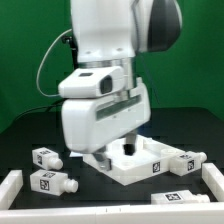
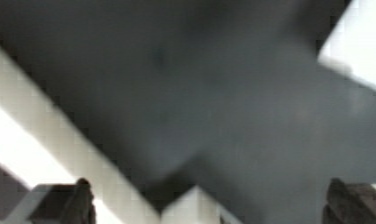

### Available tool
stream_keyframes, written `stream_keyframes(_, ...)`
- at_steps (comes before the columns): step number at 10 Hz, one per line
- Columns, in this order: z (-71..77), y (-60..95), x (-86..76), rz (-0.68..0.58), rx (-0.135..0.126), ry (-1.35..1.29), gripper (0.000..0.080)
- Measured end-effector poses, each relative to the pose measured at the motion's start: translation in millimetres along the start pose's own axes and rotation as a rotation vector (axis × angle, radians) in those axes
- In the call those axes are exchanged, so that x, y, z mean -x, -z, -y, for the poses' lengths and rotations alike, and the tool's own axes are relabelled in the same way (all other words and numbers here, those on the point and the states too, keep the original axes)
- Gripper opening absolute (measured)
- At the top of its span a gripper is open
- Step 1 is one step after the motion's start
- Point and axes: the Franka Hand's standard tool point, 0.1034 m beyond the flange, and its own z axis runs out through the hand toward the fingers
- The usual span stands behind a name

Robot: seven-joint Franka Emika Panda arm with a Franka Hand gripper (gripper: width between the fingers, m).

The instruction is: Assemble one leg

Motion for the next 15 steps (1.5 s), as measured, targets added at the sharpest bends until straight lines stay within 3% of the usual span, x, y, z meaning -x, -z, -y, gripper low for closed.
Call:
stream_keyframes(1, -3.6, -2.7, -30.8, -0.016, 0.000, 0.003, 0.0649)
stream_keyframes(2, -7.2, -5.4, -51.5, -0.029, 0.017, 0.039, 0.0649)
stream_keyframes(4, -8.0, -6.2, -41.5, -0.025, 0.011, 0.024, 0.0649)
stream_keyframes(6, -6.9, -8.2, -42.3, -0.028, 0.016, 0.030, 0.0649)
stream_keyframes(9, 12.8, -28.8, -61.5, -0.086, 0.083, 0.096, 0.0649)
stream_keyframes(11, 19.9, -41.3, -64.9, -0.090, 0.076, 0.100, 0.0649)
stream_keyframes(15, 16.1, -41.9, -57.0, -0.087, 0.061, 0.065, 0.0649)
